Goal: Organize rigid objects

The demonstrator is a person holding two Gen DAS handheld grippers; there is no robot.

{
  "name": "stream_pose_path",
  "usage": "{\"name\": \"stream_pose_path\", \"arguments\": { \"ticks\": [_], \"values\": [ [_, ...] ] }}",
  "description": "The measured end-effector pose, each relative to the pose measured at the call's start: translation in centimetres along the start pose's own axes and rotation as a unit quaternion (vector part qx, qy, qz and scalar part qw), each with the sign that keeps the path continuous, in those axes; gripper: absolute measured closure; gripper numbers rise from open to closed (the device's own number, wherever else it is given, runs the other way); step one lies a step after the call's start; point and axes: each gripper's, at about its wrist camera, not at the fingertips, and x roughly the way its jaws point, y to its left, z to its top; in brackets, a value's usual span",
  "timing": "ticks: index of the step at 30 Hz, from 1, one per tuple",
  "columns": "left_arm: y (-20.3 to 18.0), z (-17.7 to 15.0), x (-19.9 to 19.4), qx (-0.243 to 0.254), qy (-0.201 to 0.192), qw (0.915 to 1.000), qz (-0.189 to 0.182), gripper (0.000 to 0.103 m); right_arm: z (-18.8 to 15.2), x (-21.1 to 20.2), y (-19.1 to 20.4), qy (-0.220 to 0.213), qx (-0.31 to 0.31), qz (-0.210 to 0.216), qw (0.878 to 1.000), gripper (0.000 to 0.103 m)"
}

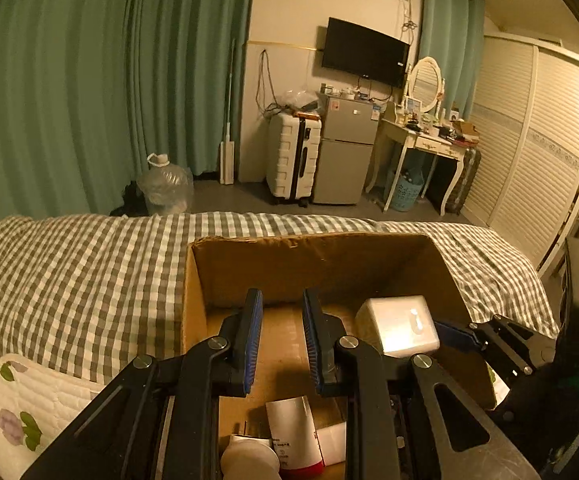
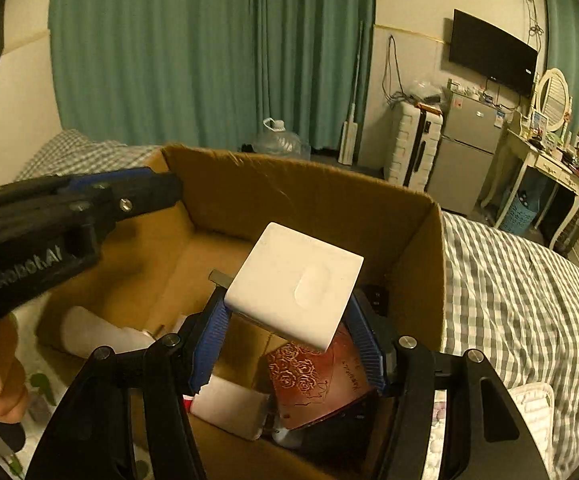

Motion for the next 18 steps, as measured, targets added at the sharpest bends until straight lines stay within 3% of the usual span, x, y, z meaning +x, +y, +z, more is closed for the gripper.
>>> {"name": "stream_pose_path", "arguments": {
  "ticks": [2,5,11,15,18],
  "values": [
    [0.1,0.2,-0.3,-0.004,0.001,1.0000,-0.001,0.082,-0.3,0.2,-0.1,0.000,-0.002,-0.011,1.000,0.042],
    [-0.1,0.9,-1.4,-0.004,-0.004,1.0000,-0.002,0.081,-0.1,-0.5,-0.4,-0.009,0.002,-0.020,1.000,0.028],
    [-0.3,3.0,-5.9,-0.009,-0.032,0.9994,-0.001,0.079,1.3,-4.6,-0.3,-0.043,0.003,-0.042,0.998,0.027],
    [-0.7,4.2,-10.0,-0.011,-0.055,0.9984,0.013,0.060,2.6,-8.9,-0.7,-0.076,0.017,-0.054,0.995,0.022],
    [-1.2,4.9,-14.0,-0.009,-0.079,0.9967,0.014,0.056,3.7,-12.6,-0.7,-0.105,0.027,-0.064,0.992,0.015]
  ]
}}
